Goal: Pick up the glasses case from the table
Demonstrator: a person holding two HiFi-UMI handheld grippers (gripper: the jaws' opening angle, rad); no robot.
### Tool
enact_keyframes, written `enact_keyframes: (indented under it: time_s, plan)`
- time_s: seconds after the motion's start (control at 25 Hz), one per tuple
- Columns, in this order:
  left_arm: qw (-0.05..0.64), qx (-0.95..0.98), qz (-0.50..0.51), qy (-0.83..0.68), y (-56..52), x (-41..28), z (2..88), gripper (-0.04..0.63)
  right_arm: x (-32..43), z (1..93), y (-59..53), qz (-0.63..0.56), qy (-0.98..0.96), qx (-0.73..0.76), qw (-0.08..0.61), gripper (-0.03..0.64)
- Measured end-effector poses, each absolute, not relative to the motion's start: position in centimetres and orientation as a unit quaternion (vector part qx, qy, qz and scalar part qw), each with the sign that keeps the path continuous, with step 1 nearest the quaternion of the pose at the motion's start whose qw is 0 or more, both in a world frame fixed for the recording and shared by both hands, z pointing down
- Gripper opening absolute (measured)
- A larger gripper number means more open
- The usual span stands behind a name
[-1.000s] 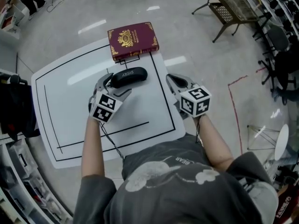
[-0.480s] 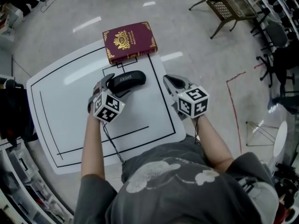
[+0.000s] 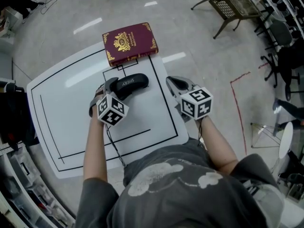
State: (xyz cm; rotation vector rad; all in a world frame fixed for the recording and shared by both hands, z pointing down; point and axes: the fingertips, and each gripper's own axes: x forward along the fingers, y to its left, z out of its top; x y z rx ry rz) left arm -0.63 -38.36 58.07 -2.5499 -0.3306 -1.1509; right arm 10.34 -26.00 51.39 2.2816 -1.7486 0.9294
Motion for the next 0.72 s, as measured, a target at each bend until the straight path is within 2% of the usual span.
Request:
enact_keyframes:
  time_s: [0.24, 0.72]
  plan:
    - [0.148, -0.903, -0.394, -0.089, -38.5, -0.7, 56.7, 0.341, 10.1, 50.8, -25.8, 0.302, -0.581, 0.754, 0.054, 0.000]
    - [0.035, -0.941, -0.336, 0.005, -39.2, -2.6, 52.6, 0.336, 9.9, 48.3, -25.6, 0.277, -0.603, 0.746, 0.055, 0.000]
